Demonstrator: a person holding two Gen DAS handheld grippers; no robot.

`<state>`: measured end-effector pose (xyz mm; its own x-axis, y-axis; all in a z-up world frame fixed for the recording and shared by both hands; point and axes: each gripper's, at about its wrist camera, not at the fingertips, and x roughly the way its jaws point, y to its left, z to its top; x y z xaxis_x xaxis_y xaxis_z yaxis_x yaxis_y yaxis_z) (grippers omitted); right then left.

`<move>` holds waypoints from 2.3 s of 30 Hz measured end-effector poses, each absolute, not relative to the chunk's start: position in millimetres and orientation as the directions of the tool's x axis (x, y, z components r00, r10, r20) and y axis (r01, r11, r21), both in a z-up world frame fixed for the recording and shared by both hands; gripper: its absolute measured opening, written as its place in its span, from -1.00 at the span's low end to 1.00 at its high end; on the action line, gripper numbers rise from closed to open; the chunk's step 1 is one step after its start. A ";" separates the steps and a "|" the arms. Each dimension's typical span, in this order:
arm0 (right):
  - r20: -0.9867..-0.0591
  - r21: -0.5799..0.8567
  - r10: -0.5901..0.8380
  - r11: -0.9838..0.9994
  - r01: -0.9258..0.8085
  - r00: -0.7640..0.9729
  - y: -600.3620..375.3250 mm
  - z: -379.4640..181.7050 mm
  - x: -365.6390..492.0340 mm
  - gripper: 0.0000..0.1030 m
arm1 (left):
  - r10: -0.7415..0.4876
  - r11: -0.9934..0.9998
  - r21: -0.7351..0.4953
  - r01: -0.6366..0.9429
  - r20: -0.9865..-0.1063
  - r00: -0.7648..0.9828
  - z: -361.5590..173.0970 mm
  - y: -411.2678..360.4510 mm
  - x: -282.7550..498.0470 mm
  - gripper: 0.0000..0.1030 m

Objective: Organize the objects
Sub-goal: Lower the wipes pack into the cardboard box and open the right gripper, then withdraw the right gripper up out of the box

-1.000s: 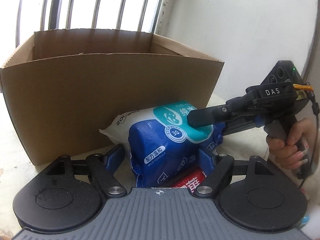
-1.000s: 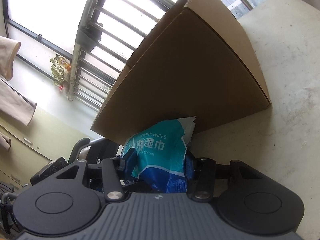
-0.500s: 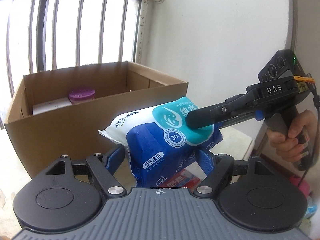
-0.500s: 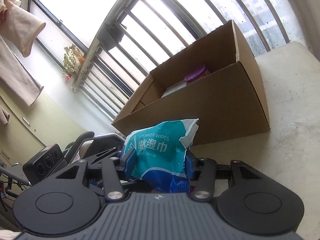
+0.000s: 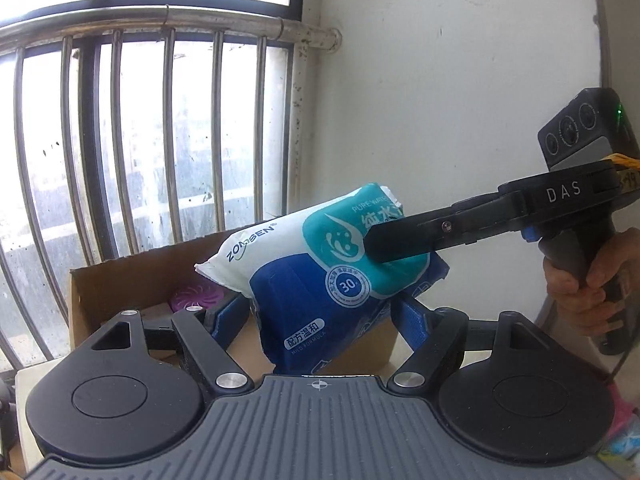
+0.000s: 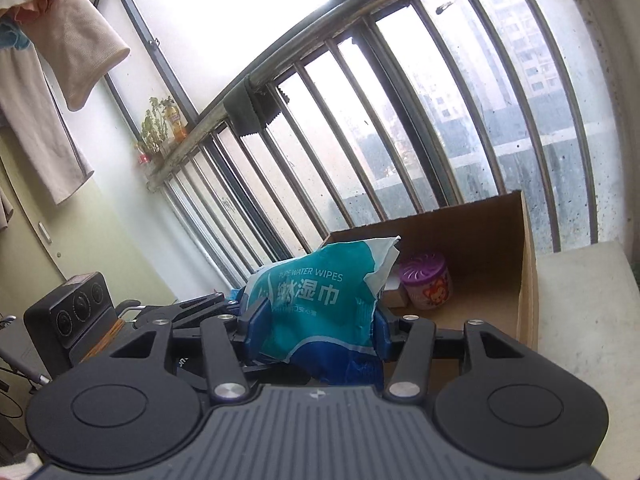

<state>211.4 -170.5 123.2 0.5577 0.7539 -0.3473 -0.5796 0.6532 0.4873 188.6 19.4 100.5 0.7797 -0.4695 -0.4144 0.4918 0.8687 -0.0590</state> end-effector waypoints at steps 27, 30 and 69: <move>-0.764 0.211 0.399 0.897 -0.388 0.507 -116.3 65.7 336.7 0.11 | -0.290 0.892 -0.094 0.442 -0.869 0.401 40.0 -3.9 362.6 0.37; -0.756 0.135 0.347 0.912 -0.386 0.555 -115.5 65.8 336.2 0.20 | -0.311 0.880 -0.097 0.465 -0.857 0.410 45.1 -0.7 359.2 0.39; -0.745 -0.023 0.364 0.823 -0.567 0.559 -124.7 58.4 285.1 -0.29 | -0.414 0.895 -0.333 0.296 -0.867 0.276 30.9 30.8 374.9 0.01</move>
